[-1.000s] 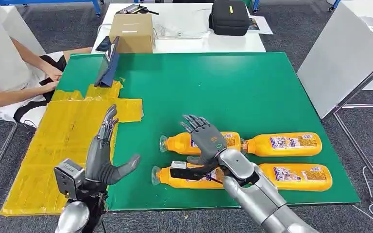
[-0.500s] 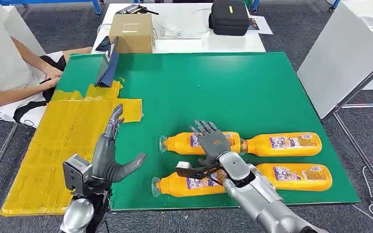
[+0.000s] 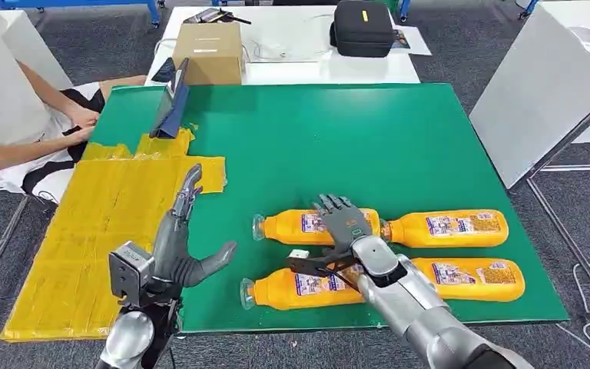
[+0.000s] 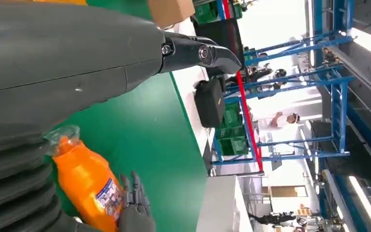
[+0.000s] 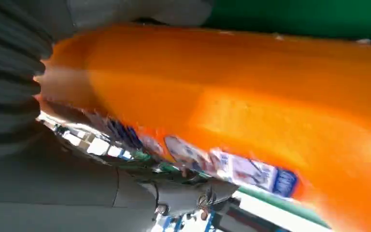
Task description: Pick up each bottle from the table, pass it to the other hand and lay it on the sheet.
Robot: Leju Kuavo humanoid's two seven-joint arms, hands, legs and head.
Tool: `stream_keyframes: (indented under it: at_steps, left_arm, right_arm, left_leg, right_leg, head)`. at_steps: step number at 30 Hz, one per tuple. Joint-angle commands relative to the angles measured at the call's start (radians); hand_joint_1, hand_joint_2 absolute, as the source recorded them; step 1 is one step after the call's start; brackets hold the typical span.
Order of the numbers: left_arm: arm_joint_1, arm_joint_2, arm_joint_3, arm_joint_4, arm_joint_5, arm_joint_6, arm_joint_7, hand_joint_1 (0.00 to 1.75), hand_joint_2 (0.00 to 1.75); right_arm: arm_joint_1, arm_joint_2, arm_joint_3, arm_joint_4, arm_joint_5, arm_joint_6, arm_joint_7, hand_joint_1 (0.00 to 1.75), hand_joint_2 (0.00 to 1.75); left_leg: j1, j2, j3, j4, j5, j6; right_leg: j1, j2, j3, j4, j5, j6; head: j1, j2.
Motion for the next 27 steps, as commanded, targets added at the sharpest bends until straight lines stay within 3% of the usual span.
stream_keyframes:
  at_steps: [1,7,10,13,15,16,18,23,27]
  left_arm:
    - [-0.030,0.000,-0.019,0.063,0.001,0.000,0.006,0.00,1.75]
    - [-0.019,-0.005,-0.014,0.051,-0.001,-0.005,0.012,0.00,1.75]
    - [-0.001,-0.003,-0.012,0.028,-0.009,-0.005,0.016,0.00,1.75]
    - [0.009,-0.001,-0.016,0.024,-0.016,0.001,0.018,0.00,1.75]
    - [0.008,0.005,-0.025,0.029,-0.020,0.006,0.016,0.00,1.75]
    - [0.008,0.005,-0.025,0.029,-0.020,0.006,0.016,0.00,1.75]
    - [0.004,0.010,-0.027,0.041,-0.042,0.029,0.014,0.00,1.75]
    - [-0.001,0.021,-0.011,0.050,-0.041,0.036,0.015,0.00,1.75]
    - [-0.004,0.022,-0.005,0.050,-0.035,0.036,0.017,0.00,1.75]
  right_arm:
    - [-0.037,0.011,-0.019,0.126,0.024,-0.036,0.017,1.71,1.75]
    - [-0.013,0.008,-0.061,0.044,0.050,-0.116,0.035,1.75,1.75]
    - [0.078,-0.004,-0.156,-0.148,0.078,-0.384,0.074,1.75,1.75]
    - [0.196,0.000,-0.296,-0.412,0.127,-0.532,0.068,1.75,1.75]
    - [0.275,0.030,-0.402,-0.613,0.070,-0.536,-0.032,1.75,1.75]
    - [0.275,0.030,-0.402,-0.613,0.070,-0.536,-0.032,1.75,1.75]
    - [0.333,0.065,-0.482,-0.716,-0.023,-0.536,-0.131,1.75,1.75]
    - [0.376,0.087,-0.516,-0.734,-0.214,-0.536,-0.264,1.75,1.75]
    - [0.381,0.081,-0.498,-0.728,-0.253,-0.536,-0.273,1.75,1.75]
  left_leg:
    - [0.000,-0.001,0.002,-0.001,0.000,0.001]
    - [0.000,-0.001,0.002,-0.001,0.000,0.000]
    - [0.000,-0.001,0.001,0.000,0.000,0.000]
    - [0.000,0.000,0.000,0.000,-0.001,0.000]
    - [0.000,-0.001,0.001,0.000,-0.001,0.000]
    - [0.000,-0.001,0.000,0.000,-0.001,0.000]
    - [0.000,-0.002,0.002,0.000,-0.002,0.000]
    - [0.000,-0.002,0.000,-0.001,-0.001,0.000]
    - [0.000,-0.001,0.000,-0.001,-0.001,0.000]
  right_leg:
    - [0.000,-0.002,0.003,-0.001,-0.001,-0.001]
    - [0.000,-0.001,0.003,-0.001,-0.001,-0.001]
    - [0.000,-0.001,0.002,-0.001,0.000,-0.001]
    - [0.001,-0.001,0.001,0.000,-0.001,-0.001]
    - [0.001,-0.002,0.002,0.000,-0.002,-0.002]
    - [0.000,-0.002,0.000,0.000,-0.002,-0.001]
    - [0.001,-0.003,0.003,0.000,-0.003,-0.002]
    - [0.000,-0.002,0.001,-0.001,-0.002,-0.001]
    - [0.000,-0.001,0.001,-0.001,-0.001,-0.001]
  head:
    - [0.000,0.000]
    - [0.000,0.000]
    - [0.000,0.000]
    - [0.000,0.000]
    - [0.000,0.000]
    - [0.000,0.000]
    - [0.000,0.000]
    - [0.000,0.000]
    - [0.000,0.000]
